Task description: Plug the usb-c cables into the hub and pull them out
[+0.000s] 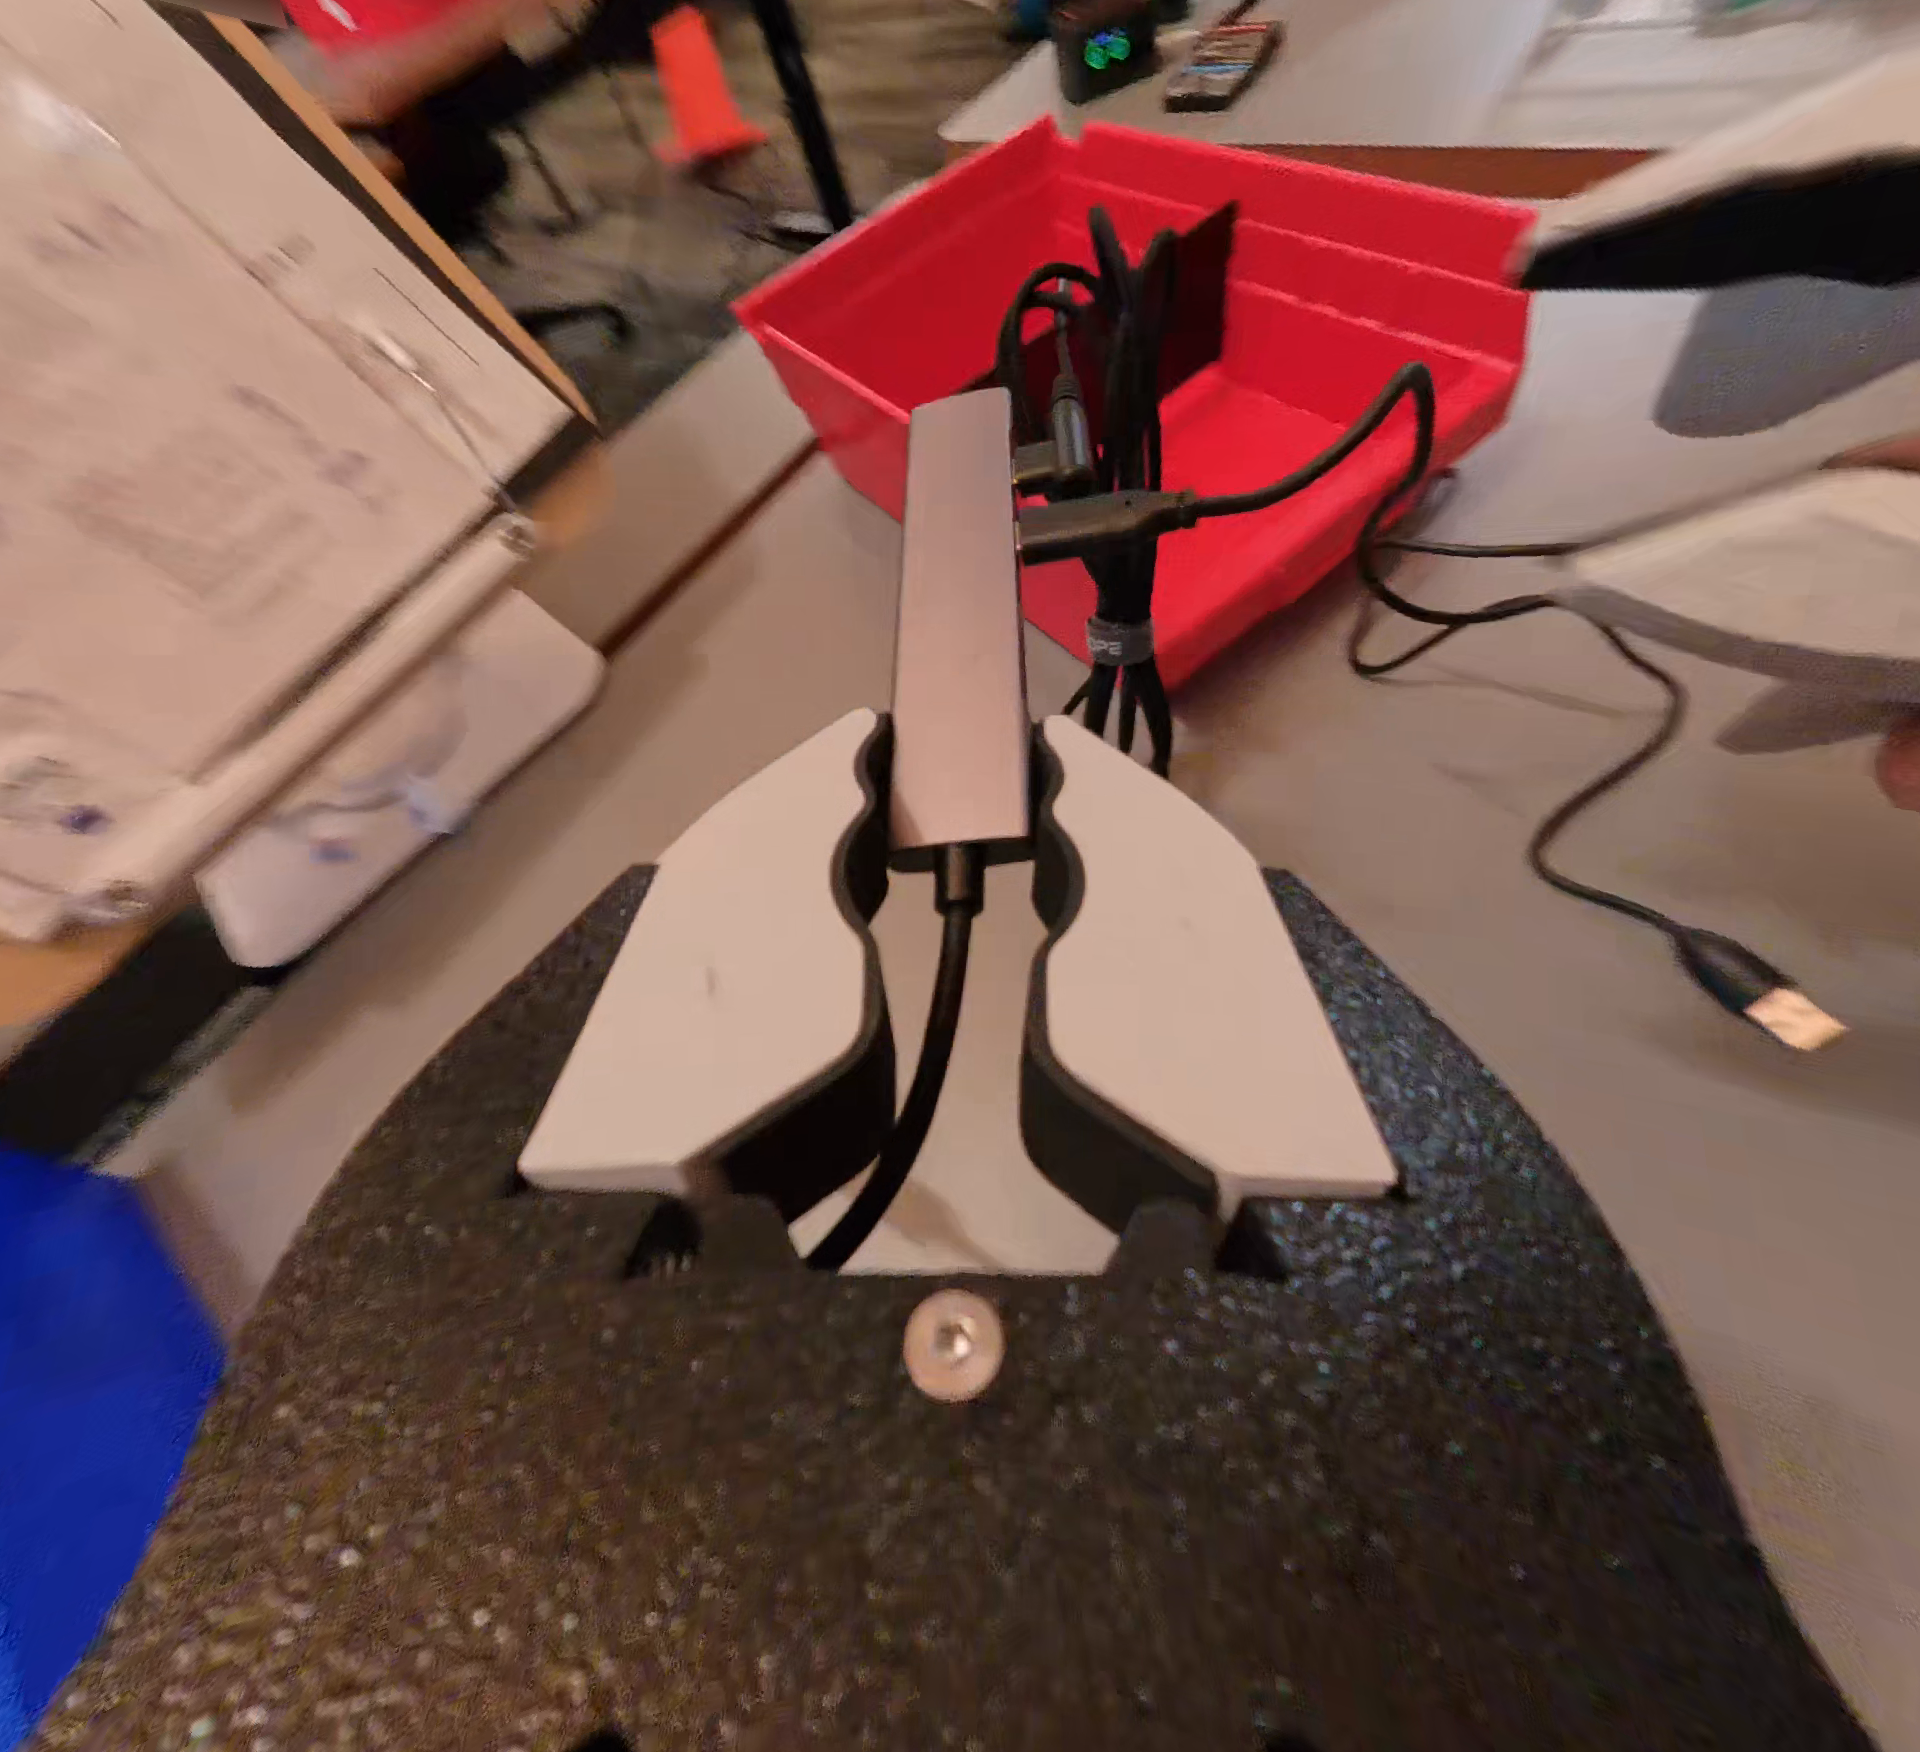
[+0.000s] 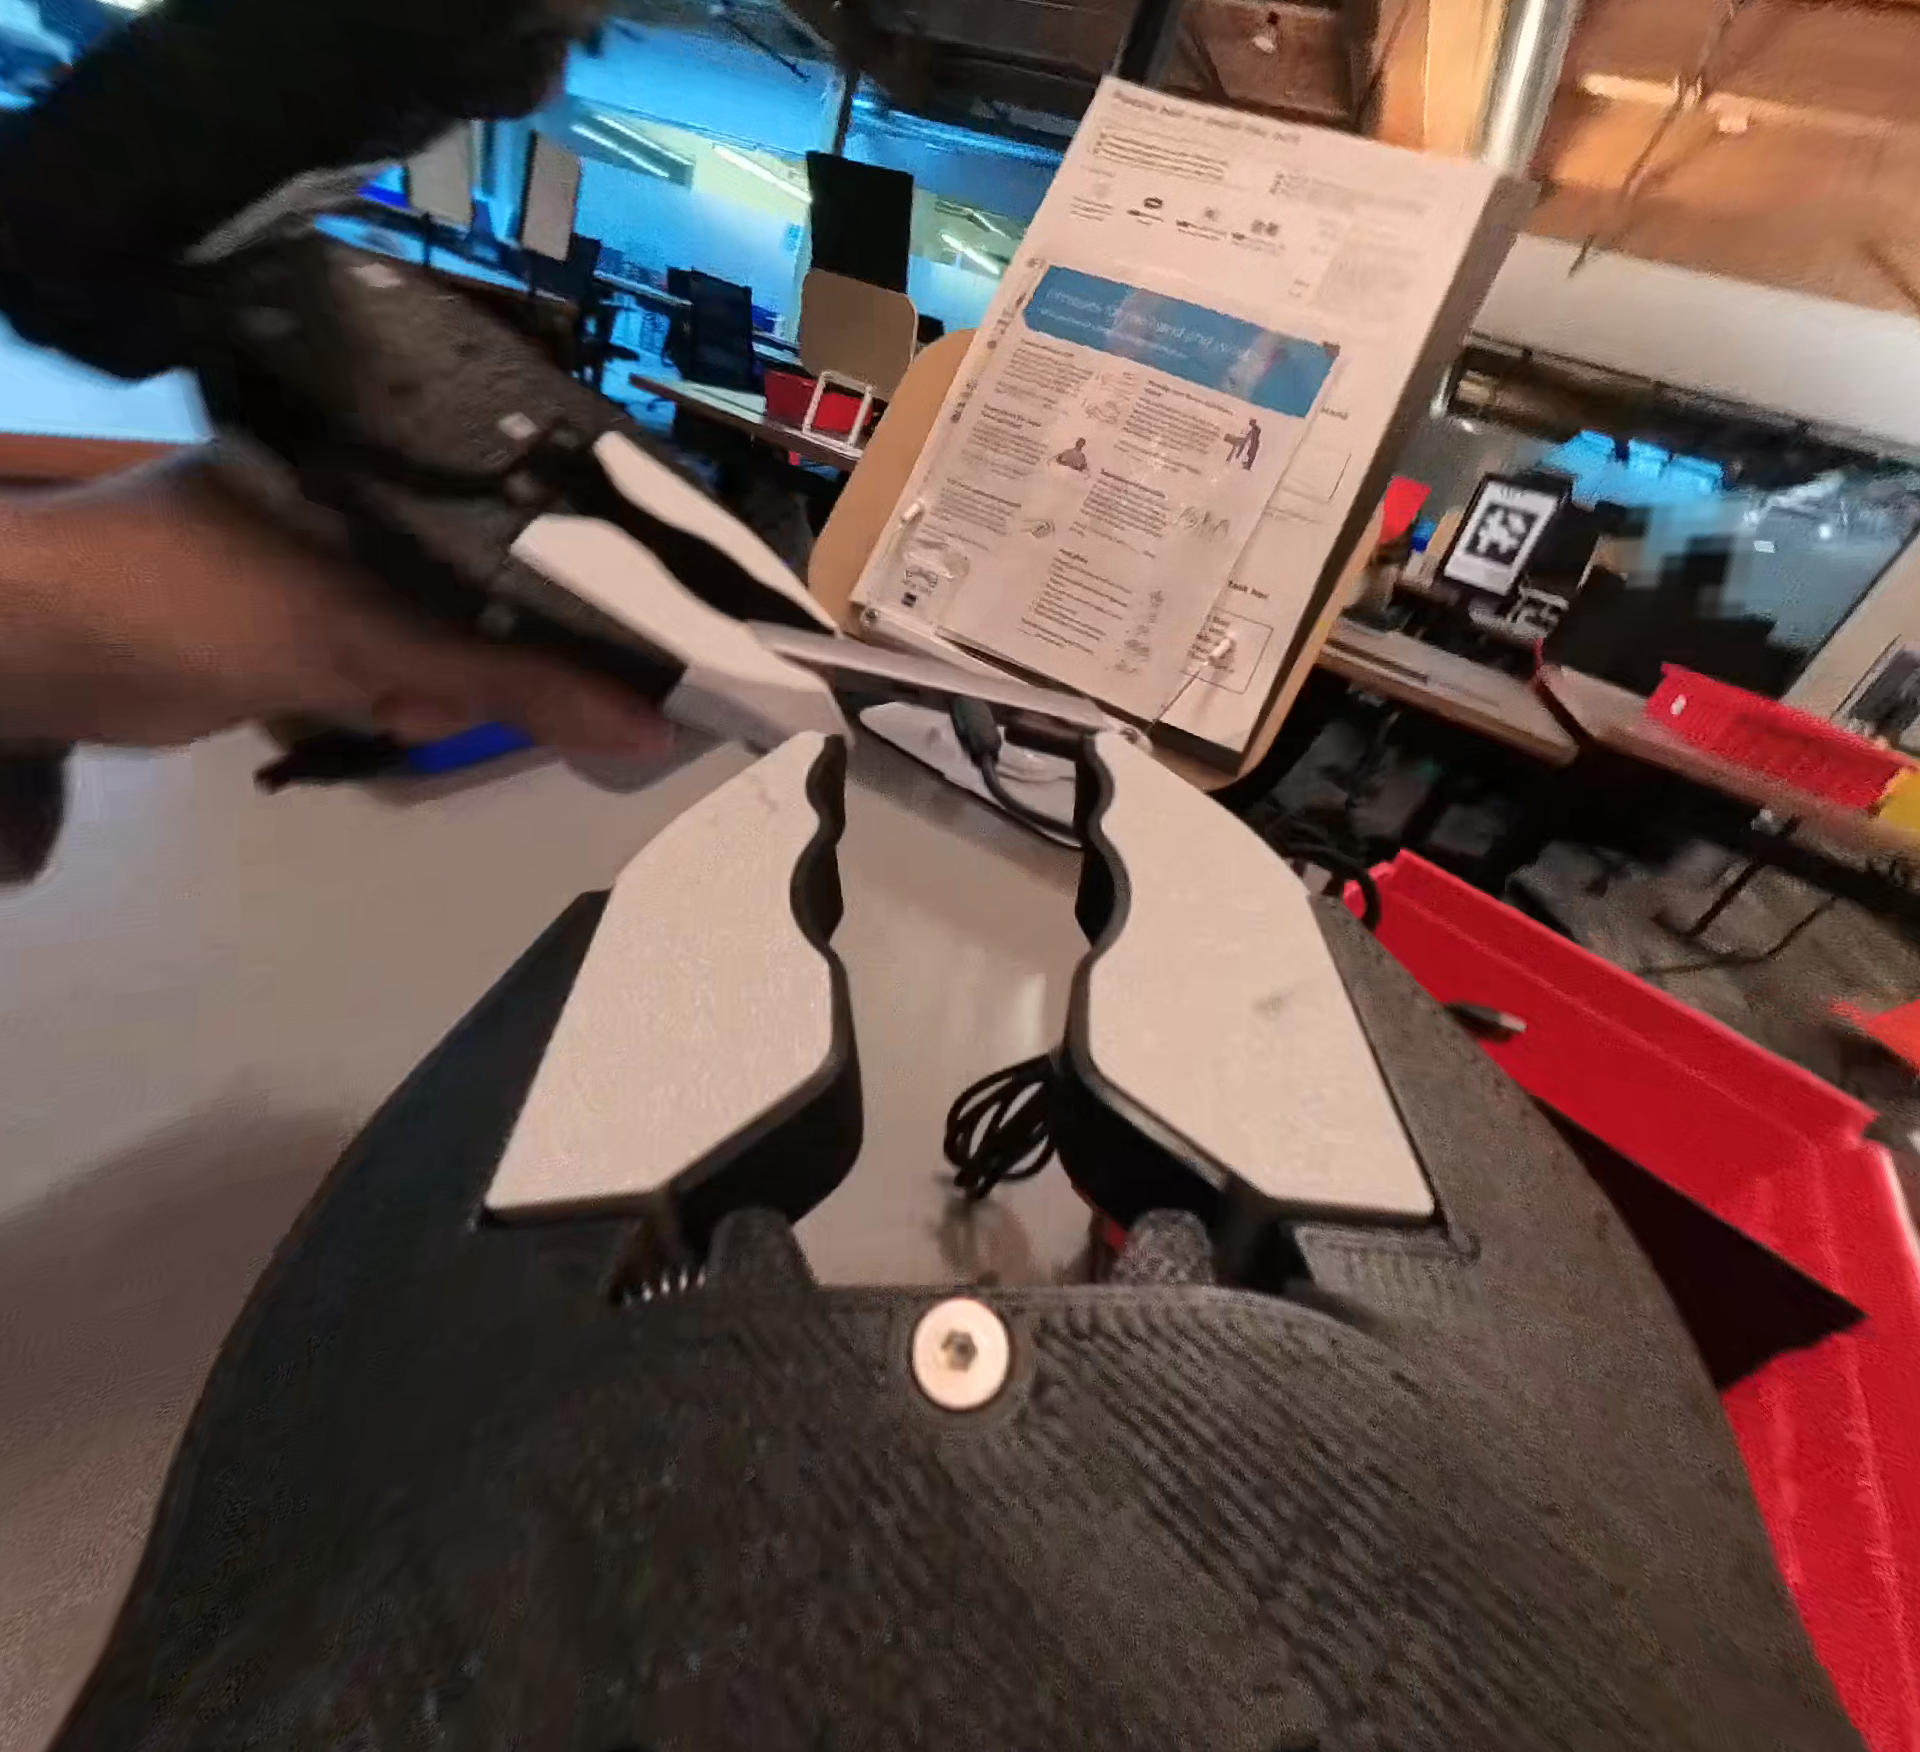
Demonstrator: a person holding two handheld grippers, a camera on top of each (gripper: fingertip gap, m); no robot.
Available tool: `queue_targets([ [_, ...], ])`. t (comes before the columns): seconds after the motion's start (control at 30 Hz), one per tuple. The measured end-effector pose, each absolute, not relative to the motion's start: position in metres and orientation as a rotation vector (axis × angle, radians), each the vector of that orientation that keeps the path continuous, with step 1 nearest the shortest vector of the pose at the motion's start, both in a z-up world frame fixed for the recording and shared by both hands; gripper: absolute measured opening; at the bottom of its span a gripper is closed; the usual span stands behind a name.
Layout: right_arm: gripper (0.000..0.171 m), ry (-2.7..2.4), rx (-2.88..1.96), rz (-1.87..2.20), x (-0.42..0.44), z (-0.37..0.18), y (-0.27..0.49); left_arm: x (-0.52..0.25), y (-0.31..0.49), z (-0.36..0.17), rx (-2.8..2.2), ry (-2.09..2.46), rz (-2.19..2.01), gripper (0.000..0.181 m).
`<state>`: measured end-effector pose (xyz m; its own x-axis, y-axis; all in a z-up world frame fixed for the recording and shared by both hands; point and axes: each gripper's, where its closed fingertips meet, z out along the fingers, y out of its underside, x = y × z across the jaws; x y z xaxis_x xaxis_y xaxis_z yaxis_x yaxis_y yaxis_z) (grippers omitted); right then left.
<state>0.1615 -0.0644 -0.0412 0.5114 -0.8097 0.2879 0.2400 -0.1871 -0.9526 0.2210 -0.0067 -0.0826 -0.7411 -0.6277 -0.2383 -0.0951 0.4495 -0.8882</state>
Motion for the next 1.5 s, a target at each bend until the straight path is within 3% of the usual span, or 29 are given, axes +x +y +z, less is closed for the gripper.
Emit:
queue_targets([
  [0.2,0.032,0.719,-1.535,-0.834,0.195,-0.068,-0.050,0.206,-0.005,-0.079,-0.522,1.881,-1.088,0.023],
  [0.33,0.013,0.666,-1.437,-0.695,0.190,-0.067,-0.038,0.193,0.000,-0.077,-0.484,1.809,-1.085,0.023],
  [0.7,0.012,0.510,-1.320,-0.477,0.160,-0.053,0.018,0.157,0.047,-0.061,-0.577,1.657,-1.318,0.023],
  [1.03,0.012,0.374,-1.266,-0.545,0.149,-0.024,0.068,0.142,0.089,-0.017,-0.574,1.407,-1.602,0.024],
  [1.5,0.011,0.549,-1.365,-0.659,0.174,-0.079,0.070,0.175,0.094,-0.090,-0.856,1.592,-1.796,0.025],
])
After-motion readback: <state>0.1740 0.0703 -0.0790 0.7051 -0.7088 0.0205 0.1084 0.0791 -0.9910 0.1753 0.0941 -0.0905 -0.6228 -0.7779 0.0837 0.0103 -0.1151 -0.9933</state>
